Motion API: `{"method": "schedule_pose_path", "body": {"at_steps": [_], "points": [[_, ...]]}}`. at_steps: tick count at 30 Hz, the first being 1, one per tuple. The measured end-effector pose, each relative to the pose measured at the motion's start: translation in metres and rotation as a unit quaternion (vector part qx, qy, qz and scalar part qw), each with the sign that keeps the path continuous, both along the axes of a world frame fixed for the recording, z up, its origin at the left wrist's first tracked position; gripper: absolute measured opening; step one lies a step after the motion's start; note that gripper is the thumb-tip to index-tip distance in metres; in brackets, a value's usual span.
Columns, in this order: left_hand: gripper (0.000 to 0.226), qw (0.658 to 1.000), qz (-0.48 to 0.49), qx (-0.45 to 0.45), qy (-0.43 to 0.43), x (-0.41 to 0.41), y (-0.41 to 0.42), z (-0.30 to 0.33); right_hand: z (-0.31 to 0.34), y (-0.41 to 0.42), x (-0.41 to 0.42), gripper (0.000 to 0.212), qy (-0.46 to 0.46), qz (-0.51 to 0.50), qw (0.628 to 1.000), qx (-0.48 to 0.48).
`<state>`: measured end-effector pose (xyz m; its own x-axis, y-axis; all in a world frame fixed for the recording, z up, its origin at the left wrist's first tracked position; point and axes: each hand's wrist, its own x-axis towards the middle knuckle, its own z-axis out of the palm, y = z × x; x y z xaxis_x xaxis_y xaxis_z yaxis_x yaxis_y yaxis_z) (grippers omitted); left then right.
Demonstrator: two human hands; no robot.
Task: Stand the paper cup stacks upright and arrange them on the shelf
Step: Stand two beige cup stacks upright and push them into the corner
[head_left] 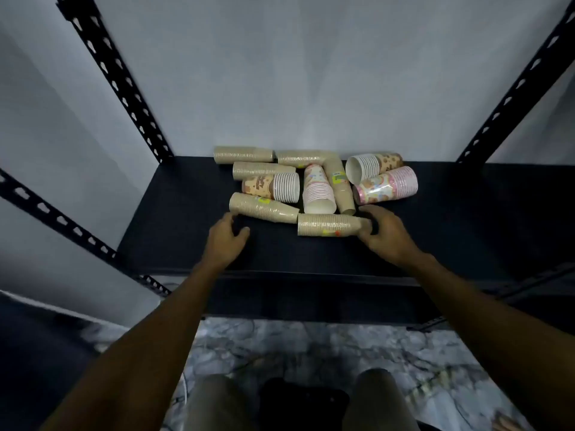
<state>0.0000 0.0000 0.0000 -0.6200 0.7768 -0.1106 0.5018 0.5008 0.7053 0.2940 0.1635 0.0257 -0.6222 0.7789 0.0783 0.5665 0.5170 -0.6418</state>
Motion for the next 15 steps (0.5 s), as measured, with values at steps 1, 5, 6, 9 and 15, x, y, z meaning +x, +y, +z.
{"method": "schedule_pose_path", "body": {"at_steps": [1, 5, 6, 9, 15], "points": [[0.051, 0.999, 0.000, 0.026, 0.023, -0.003, 0.003, -0.008, -0.012, 0.000, -0.001, 0.045, 0.033, -0.004, 0.999, 0.016], [0.070, 0.995, 0.020, 0.077, 0.068, -0.022, 0.019, -0.039, -0.057, -0.002, -0.003, 0.052, 0.104, -0.039, 0.993, 0.029], [0.078, 0.993, 0.020, 0.082, 0.079, -0.028, 0.023, -0.047, -0.066, 0.000, -0.003, 0.053, 0.119, -0.043, 0.991, 0.033], [0.097, 0.991, -0.010, 0.096, 0.098, -0.042, 0.036, -0.058, -0.079, 0.007, 0.001, 0.051, 0.135, -0.041, 0.989, 0.039], [0.084, 0.979, -0.077, 0.127, 0.141, -0.054, 0.040, -0.067, -0.086, 0.010, 0.009, 0.045, 0.168, -0.030, 0.985, 0.019]]}}
